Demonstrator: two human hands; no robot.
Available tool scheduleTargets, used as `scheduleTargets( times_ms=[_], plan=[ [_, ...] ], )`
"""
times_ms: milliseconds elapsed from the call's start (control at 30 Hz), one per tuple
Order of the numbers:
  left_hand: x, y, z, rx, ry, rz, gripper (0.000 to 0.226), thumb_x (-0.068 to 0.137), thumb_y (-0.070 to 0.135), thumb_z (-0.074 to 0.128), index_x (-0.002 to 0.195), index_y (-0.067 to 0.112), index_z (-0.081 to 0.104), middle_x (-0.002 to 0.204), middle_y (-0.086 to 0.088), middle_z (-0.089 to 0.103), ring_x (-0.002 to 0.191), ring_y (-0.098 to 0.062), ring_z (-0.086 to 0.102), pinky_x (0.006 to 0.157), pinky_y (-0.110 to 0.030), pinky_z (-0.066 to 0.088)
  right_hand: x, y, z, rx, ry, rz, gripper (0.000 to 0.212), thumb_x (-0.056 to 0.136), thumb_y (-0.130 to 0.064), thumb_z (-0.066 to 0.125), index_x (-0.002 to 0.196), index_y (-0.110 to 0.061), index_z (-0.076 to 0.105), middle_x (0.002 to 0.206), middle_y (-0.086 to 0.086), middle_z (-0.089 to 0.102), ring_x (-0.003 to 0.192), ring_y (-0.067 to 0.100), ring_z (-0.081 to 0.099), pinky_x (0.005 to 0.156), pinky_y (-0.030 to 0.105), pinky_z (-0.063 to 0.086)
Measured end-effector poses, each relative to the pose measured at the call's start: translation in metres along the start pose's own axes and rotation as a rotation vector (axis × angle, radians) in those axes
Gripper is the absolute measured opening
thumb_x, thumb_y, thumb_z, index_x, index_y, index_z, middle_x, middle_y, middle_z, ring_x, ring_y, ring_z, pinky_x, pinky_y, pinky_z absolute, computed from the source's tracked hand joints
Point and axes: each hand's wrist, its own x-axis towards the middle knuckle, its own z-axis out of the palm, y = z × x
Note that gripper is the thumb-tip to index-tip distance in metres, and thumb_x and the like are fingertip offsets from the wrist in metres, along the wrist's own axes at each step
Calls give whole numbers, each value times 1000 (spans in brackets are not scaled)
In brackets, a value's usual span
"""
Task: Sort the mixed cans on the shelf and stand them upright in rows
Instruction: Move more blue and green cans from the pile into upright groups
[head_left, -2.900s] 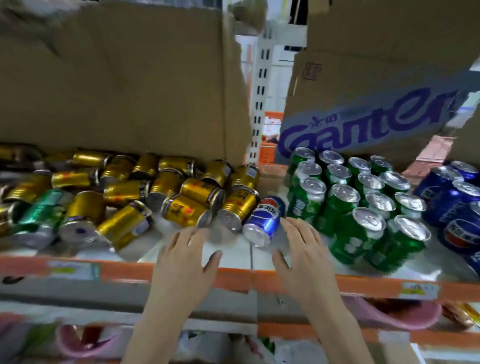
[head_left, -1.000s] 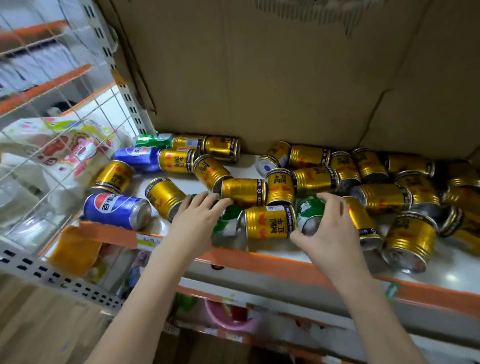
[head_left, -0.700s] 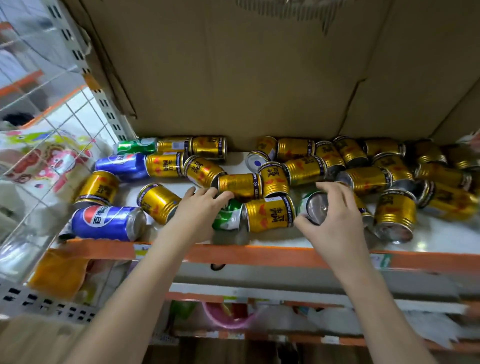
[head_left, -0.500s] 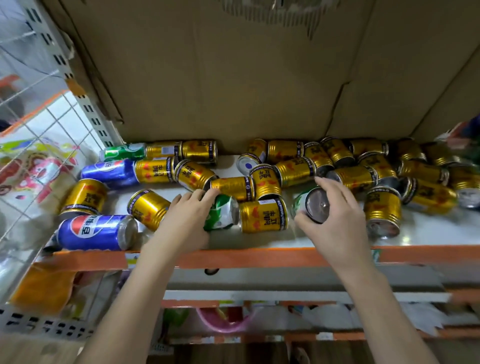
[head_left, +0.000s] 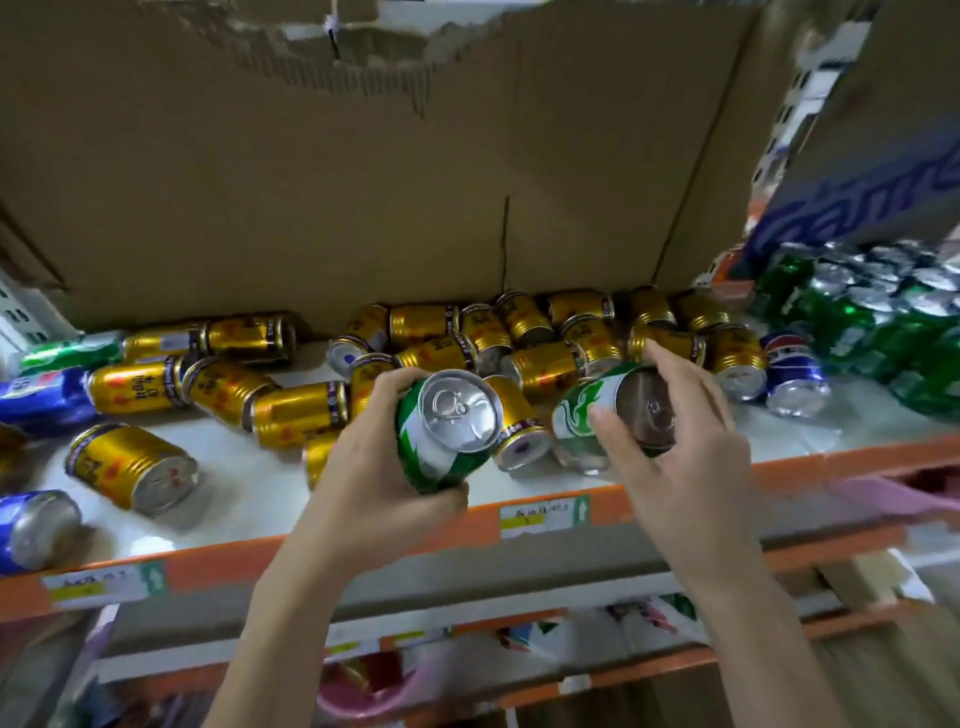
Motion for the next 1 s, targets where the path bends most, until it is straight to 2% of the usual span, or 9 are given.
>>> scheduleTargets(
  times_ms=[100,200,267,333,467,533,667,833,1000],
  plan=[
    [5,35,69,-80,-50,23,78,55,32,81,121,32,38,104,21,58,97,-2,60,77,-27,53,-5,42,-50,-43,12,7,61,84,-46,60,134,-14,45,128,5,48,108,12,50,81,-6,34],
    [6,83,151,-171,-41,30,73,56,53,76,116,47,35,104,22,60,94,1,61,75,-32,55,-15,94,-107,-91,31,39,60,82,-47,55,132,-14,47,126,4,50,107,12,48,83,-7,29],
    [6,116,203,-204,-47,34,66,59,65,69,111,58,29,105,27,58,95,6,59,76,-27,54,-24,125,-145,-103,69,69,60,81,-45,56,131,-12,48,119,0,49,102,13,50,83,-3,31],
    [5,143,245,-210,-46,36,67,60,72,62,114,56,26,107,34,55,96,10,57,77,-22,52,-30,154,-177,-120,96,104,58,81,-40,60,130,-10,50,118,-1,49,105,20,53,87,7,35],
    [8,176,303,-243,-85,15,74,62,70,63,122,43,29,104,24,62,94,4,61,78,-31,54,-32,199,-228,-152,120,146,56,82,-31,67,130,-7,50,125,9,53,110,25,53,88,10,35],
    [12,185,321,-200,-81,40,65,63,63,66,115,51,30,102,22,62,93,4,60,78,-28,53,-31,216,-244,-163,118,170,56,82,-26,69,130,-7,50,125,12,53,109,26,54,88,14,38],
    [30,188,344,-103,-47,45,58,60,56,70,104,56,33,105,17,57,97,-4,57,81,-38,51,-24,246,-259,-166,122,208,55,83,-32,67,131,-10,49,125,9,53,107,26,55,86,25,42],
    [68,185,379,-112,-89,-1,59,58,37,80,101,37,39,96,17,57,88,2,56,70,-17,48,3,284,-262,-179,104,239,55,80,-25,70,130,-12,50,123,5,51,99,14,51,79,-3,36],
    [127,177,409,-17,-86,23,71,59,28,85,115,19,42,110,7,43,90,4,38,79,4,28,47,315,-255,-199,71,206,56,77,-22,73,129,-15,52,120,-7,47,99,3,45,82,-5,33]
  ],
)
